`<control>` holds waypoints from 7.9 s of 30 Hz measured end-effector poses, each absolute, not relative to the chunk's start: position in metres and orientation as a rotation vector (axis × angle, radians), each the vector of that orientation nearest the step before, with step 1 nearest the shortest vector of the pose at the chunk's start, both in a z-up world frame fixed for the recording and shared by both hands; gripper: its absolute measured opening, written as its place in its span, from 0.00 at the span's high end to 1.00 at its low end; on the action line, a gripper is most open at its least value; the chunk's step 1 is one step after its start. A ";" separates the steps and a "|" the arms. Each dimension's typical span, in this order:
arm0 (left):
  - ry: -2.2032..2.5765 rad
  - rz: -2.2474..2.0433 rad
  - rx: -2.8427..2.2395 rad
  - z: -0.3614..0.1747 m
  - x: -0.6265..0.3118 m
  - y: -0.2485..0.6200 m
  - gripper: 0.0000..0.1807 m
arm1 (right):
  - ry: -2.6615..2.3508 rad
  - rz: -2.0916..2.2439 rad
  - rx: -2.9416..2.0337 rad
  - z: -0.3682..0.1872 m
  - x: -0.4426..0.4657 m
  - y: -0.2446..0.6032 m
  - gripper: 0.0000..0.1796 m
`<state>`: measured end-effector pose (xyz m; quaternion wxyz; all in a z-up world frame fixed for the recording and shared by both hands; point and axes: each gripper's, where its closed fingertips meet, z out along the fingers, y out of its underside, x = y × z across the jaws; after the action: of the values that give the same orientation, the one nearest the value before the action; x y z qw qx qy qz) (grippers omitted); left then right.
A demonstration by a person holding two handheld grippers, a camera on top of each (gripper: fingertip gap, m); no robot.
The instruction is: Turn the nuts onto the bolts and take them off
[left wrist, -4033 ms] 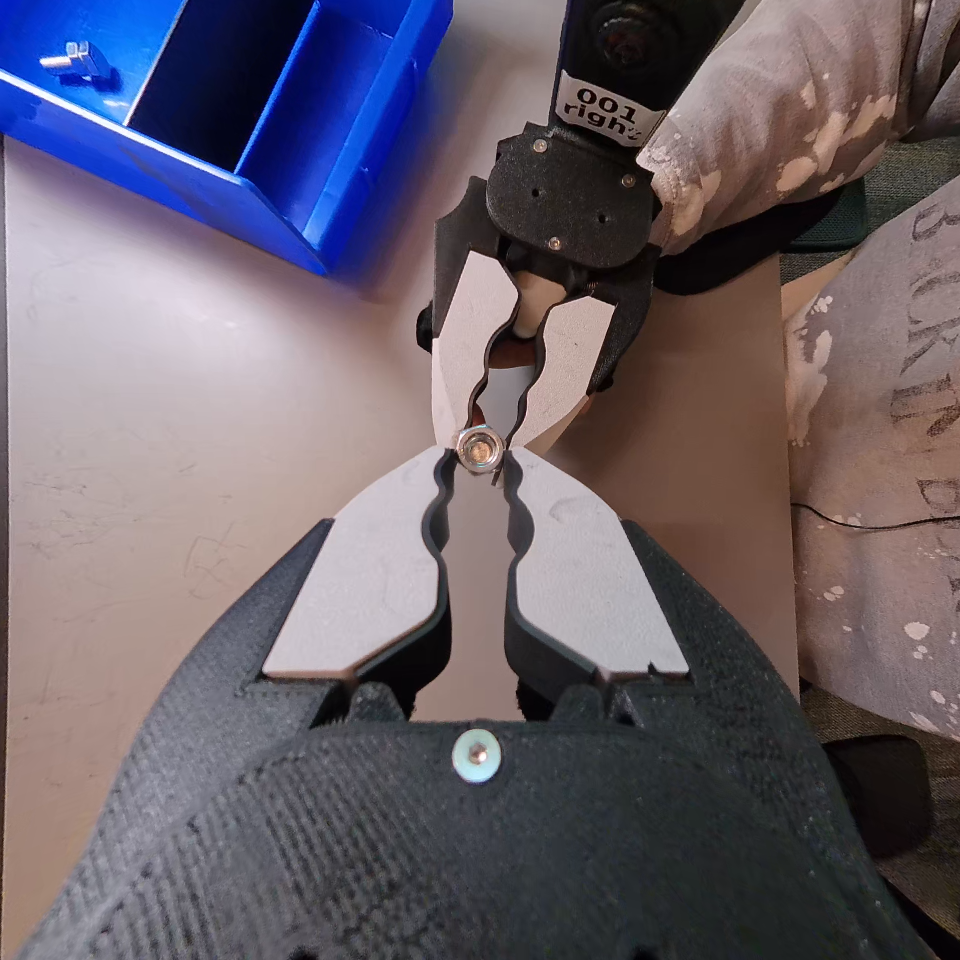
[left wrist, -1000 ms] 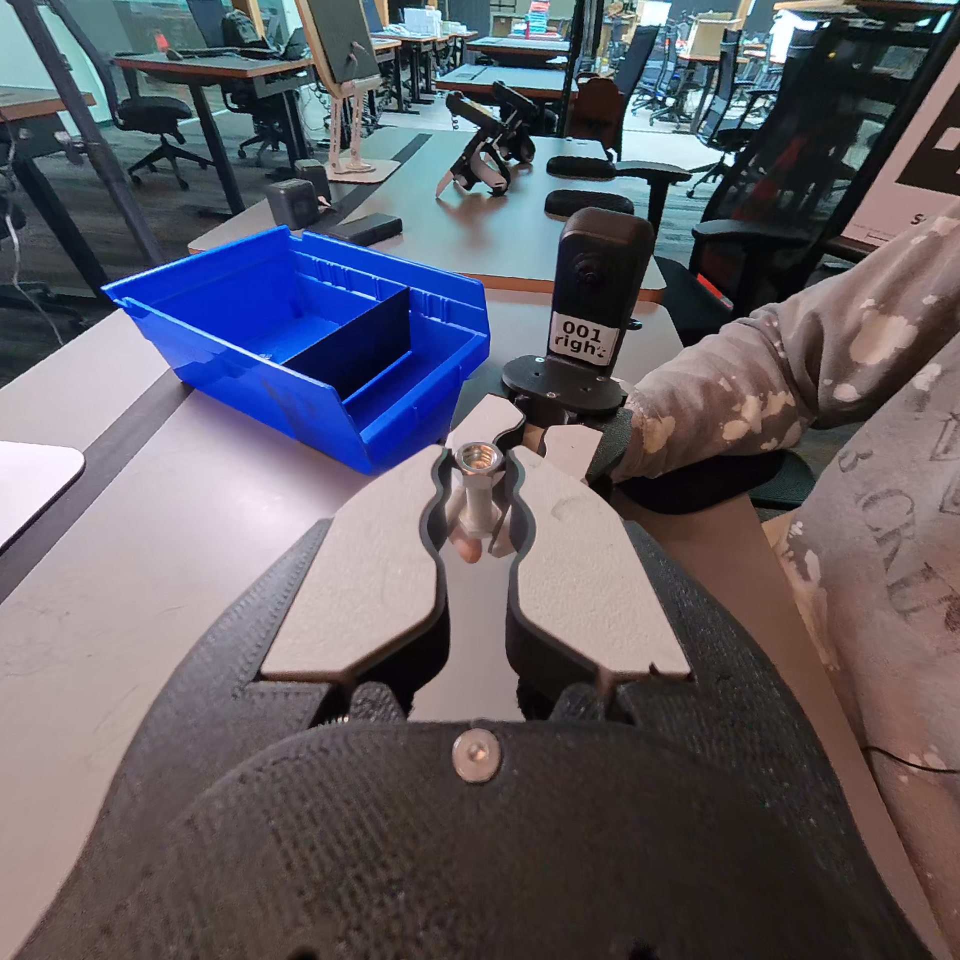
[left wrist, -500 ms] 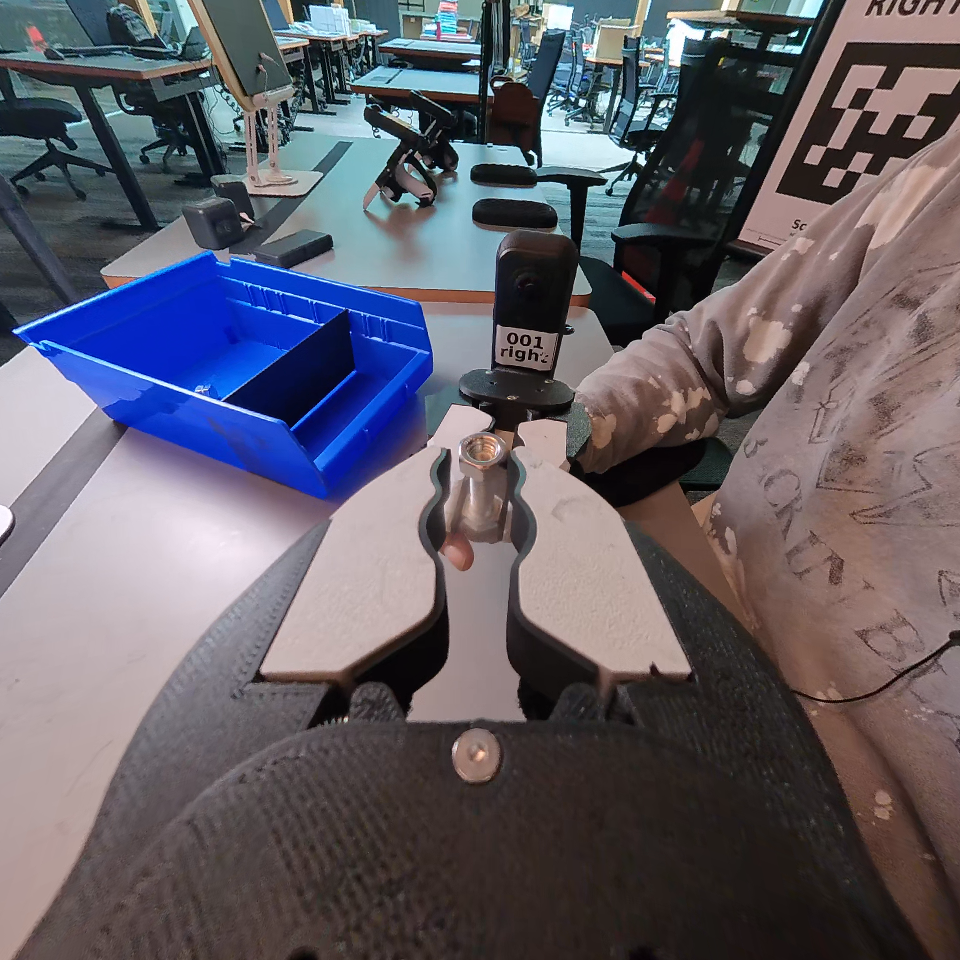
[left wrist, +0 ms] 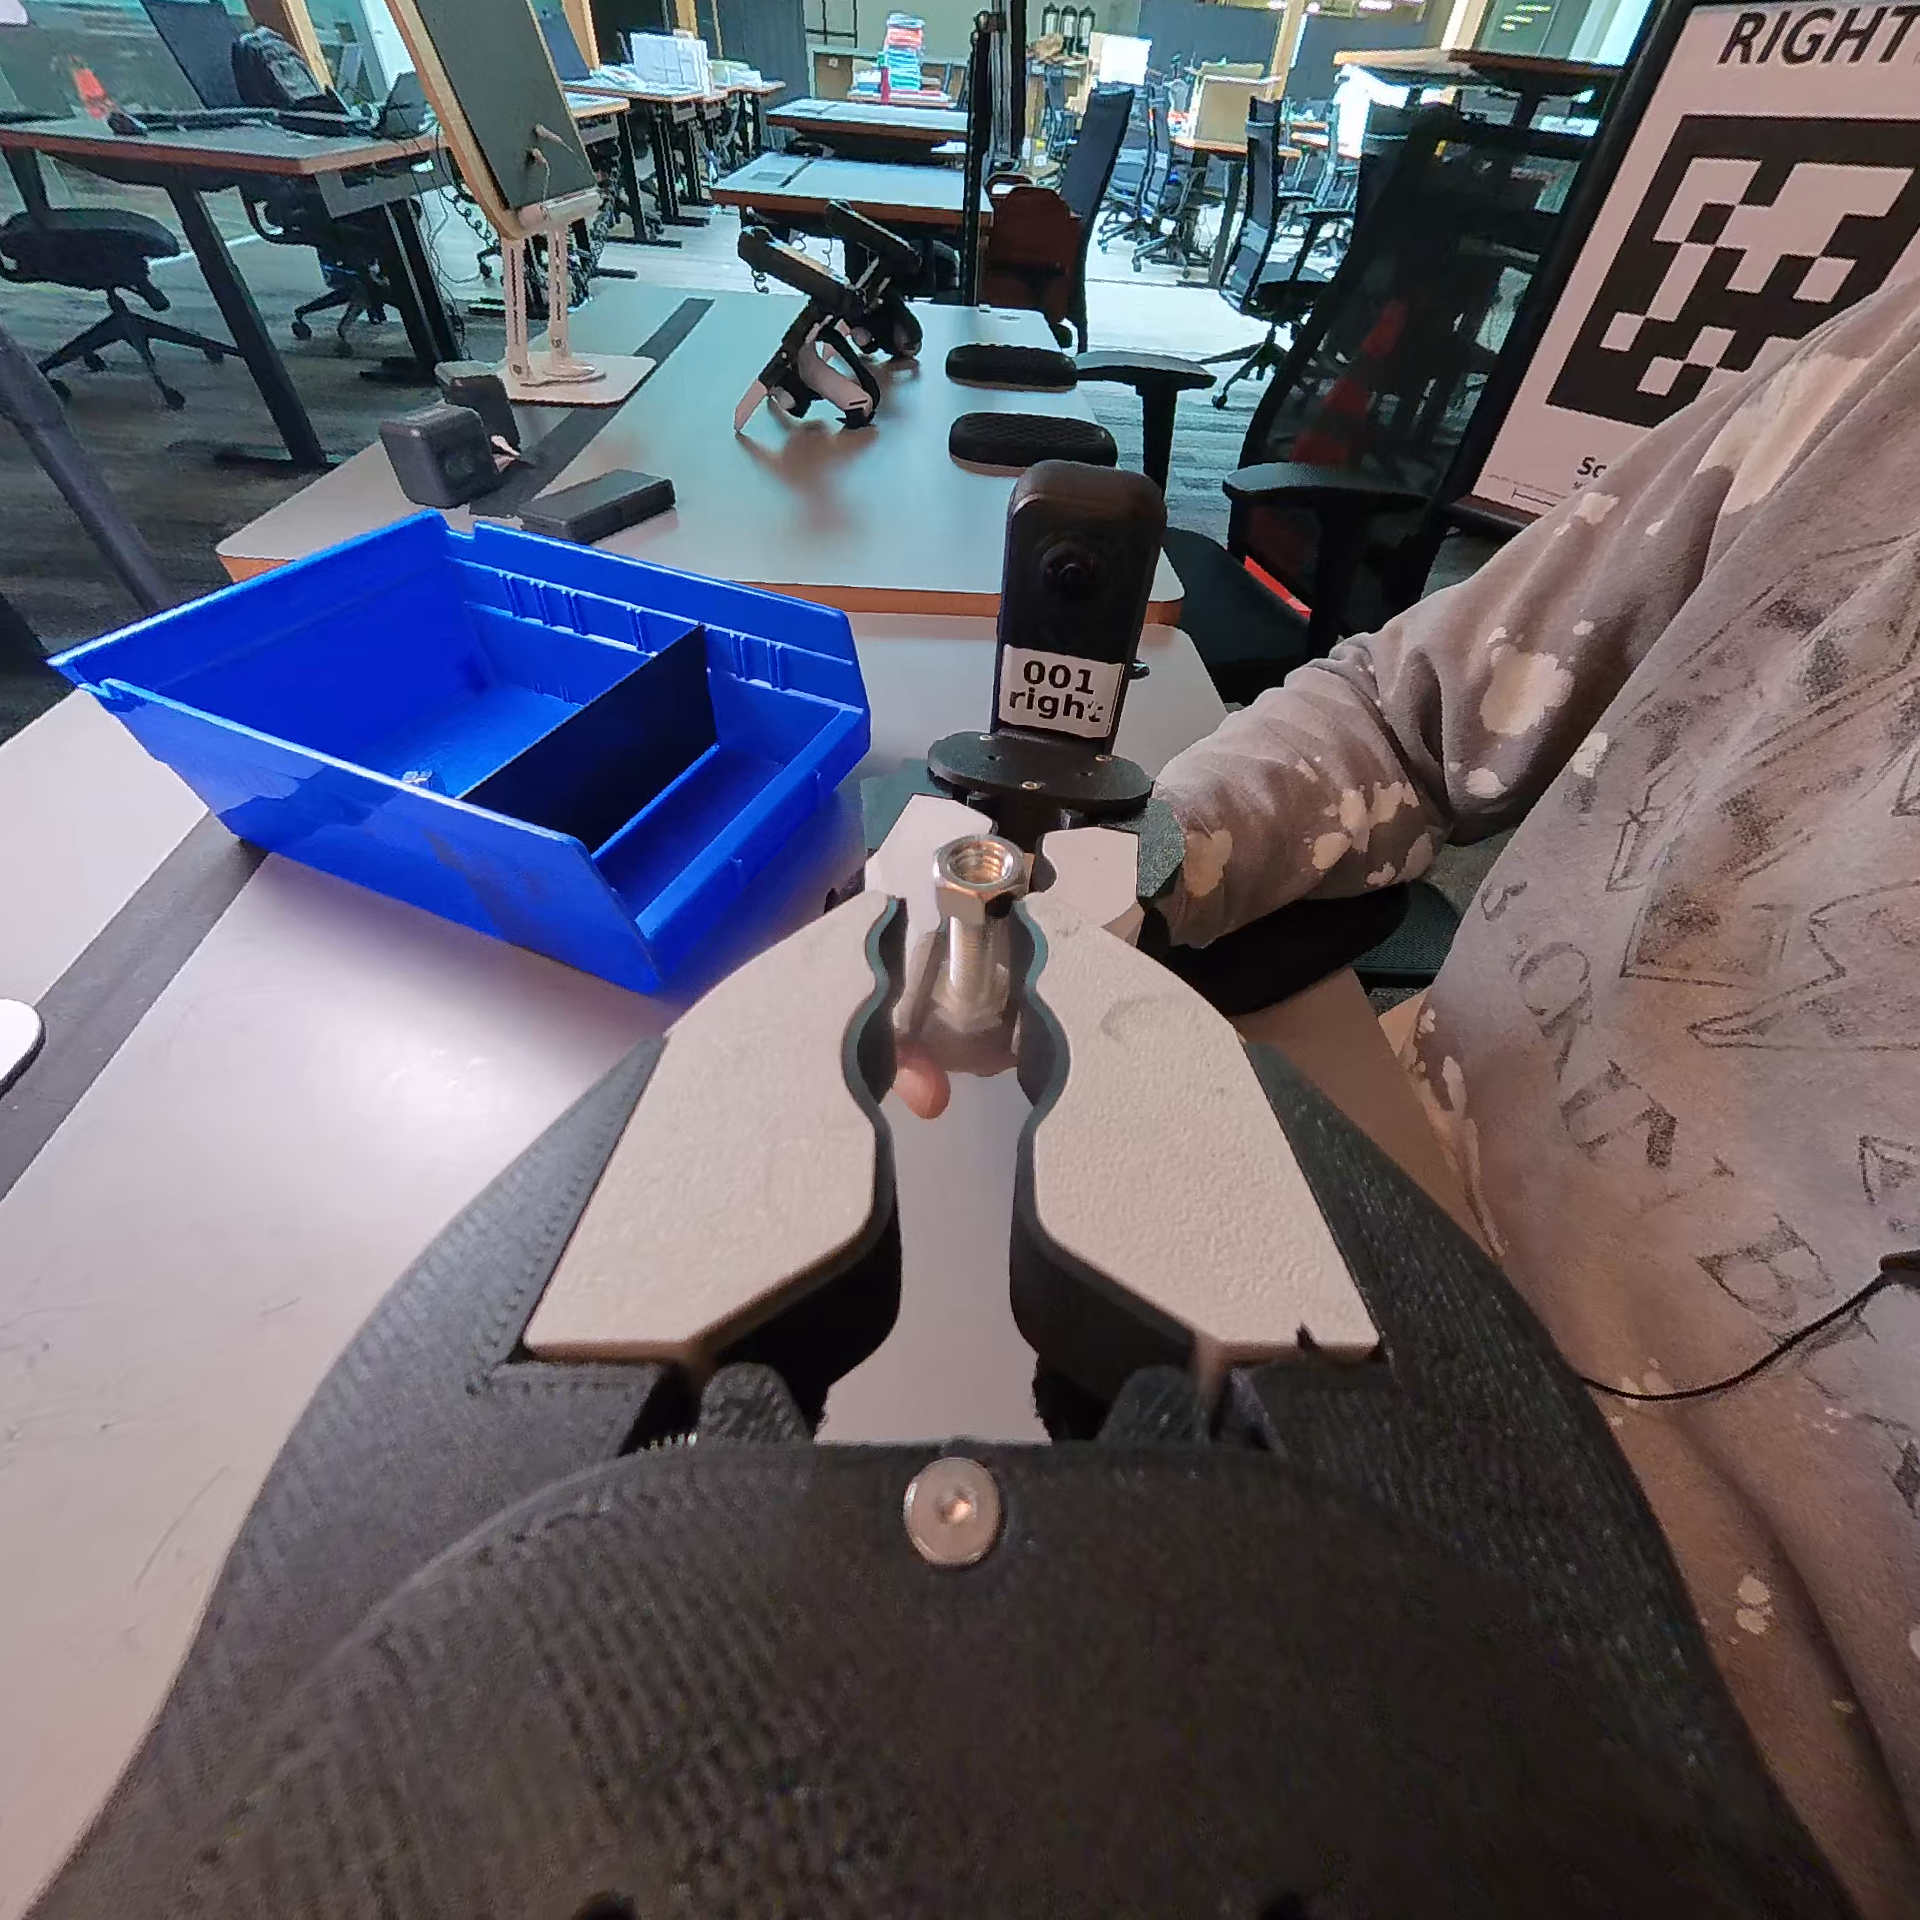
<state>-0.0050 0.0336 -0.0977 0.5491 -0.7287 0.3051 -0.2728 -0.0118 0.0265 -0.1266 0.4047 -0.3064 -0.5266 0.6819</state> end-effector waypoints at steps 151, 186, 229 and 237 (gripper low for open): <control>0.433 -0.735 -1.512 -0.048 -0.037 0.070 0.84 | -1.237 1.719 -0.786 -0.069 -0.049 0.060 0.90; 0.321 -0.644 -1.591 -0.060 -0.065 0.081 0.89 | -1.226 1.698 -0.791 -0.067 -0.047 0.068 0.90; 0.296 -0.612 -1.626 -0.062 -0.065 0.084 0.89 | -1.192 1.689 -0.809 -0.066 -0.046 0.076 0.90; 0.303 -0.620 -1.657 -0.067 -0.056 0.087 0.95 | -1.194 1.687 -0.803 -0.067 -0.047 0.074 0.90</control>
<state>-0.0564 0.0868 -0.0673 0.6237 -0.7216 0.1319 -0.2700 -0.0466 0.0738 -0.0669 0.4458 -0.3242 -0.4820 0.6810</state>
